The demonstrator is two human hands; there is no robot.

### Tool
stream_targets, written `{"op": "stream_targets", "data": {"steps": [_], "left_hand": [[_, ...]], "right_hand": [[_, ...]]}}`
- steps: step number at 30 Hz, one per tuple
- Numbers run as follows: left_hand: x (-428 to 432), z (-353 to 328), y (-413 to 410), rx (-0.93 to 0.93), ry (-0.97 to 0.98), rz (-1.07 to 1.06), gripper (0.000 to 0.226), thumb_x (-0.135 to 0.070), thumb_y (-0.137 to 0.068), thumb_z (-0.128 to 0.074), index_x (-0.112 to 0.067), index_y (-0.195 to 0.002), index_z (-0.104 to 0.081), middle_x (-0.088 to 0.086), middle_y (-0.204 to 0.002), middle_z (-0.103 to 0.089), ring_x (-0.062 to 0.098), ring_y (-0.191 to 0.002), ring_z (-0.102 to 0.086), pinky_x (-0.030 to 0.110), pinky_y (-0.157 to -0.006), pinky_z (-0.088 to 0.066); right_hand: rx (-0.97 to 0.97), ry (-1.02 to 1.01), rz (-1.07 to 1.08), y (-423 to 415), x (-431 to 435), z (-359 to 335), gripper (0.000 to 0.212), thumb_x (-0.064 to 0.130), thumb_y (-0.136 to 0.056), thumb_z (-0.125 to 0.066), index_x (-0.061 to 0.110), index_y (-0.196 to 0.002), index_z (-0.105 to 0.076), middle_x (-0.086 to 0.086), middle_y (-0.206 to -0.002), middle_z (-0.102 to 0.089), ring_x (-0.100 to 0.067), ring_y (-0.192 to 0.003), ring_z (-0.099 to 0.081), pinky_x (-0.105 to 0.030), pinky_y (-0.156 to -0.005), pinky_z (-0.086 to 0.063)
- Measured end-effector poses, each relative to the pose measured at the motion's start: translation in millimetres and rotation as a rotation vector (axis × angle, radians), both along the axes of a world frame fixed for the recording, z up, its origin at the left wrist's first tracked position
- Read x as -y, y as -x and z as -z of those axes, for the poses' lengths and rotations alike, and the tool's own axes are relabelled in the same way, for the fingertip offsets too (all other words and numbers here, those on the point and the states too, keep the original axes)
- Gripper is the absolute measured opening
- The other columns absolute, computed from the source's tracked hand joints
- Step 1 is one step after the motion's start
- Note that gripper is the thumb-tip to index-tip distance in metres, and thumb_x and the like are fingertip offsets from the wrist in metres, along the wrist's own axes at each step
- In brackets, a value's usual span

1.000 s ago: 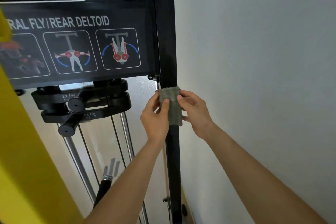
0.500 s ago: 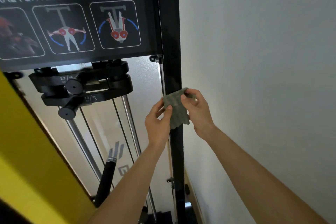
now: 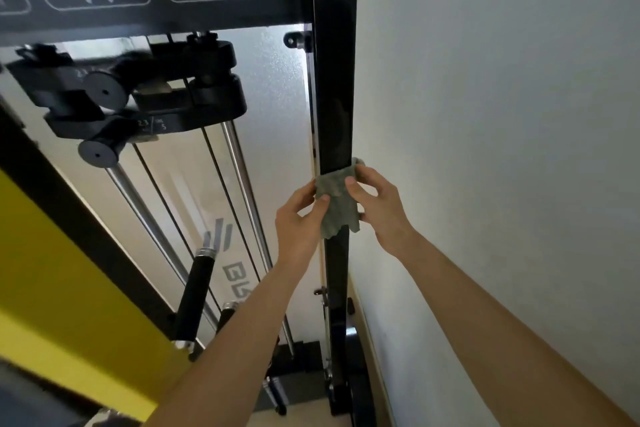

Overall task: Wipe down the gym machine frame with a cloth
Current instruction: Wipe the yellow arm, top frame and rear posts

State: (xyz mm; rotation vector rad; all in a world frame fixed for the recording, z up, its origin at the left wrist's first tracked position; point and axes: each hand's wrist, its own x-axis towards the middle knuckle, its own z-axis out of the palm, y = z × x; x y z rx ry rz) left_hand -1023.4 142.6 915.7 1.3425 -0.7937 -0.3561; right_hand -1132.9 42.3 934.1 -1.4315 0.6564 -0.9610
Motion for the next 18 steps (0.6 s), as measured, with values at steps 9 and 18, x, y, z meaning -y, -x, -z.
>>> {"op": "stream_targets", "data": {"steps": [9,18], "left_hand": [[-7,61,-7,-0.042,-0.174,0.03,0.035,-0.013,-0.095,-0.069,-0.019,-0.129,-0.069,-0.005,-0.117,-0.074,0.012,-0.104,-0.069,0.037,-0.096,-0.057],[-8,148,-8,-0.073,-0.303,0.052,0.036,-0.01,-0.094,-0.067,-0.027,-0.126,-0.07,-0.024,-0.104,-0.074,-0.001,-0.097,-0.069,0.01,-0.081,-0.052]], "right_hand": [[-0.066,-0.077,-0.039,7,-8,62,0.027,0.023,-0.098,-0.064,0.026,-0.125,-0.063,0.003,-0.121,-0.07,-0.018,-0.111,-0.069,-0.048,-0.098,-0.056],[-0.101,-0.25,-0.049,16,-17,150,0.023,0.021,-0.098,-0.065,0.028,-0.119,-0.068,0.002,-0.118,-0.073,-0.021,-0.112,-0.069,-0.052,-0.098,-0.055]]}}
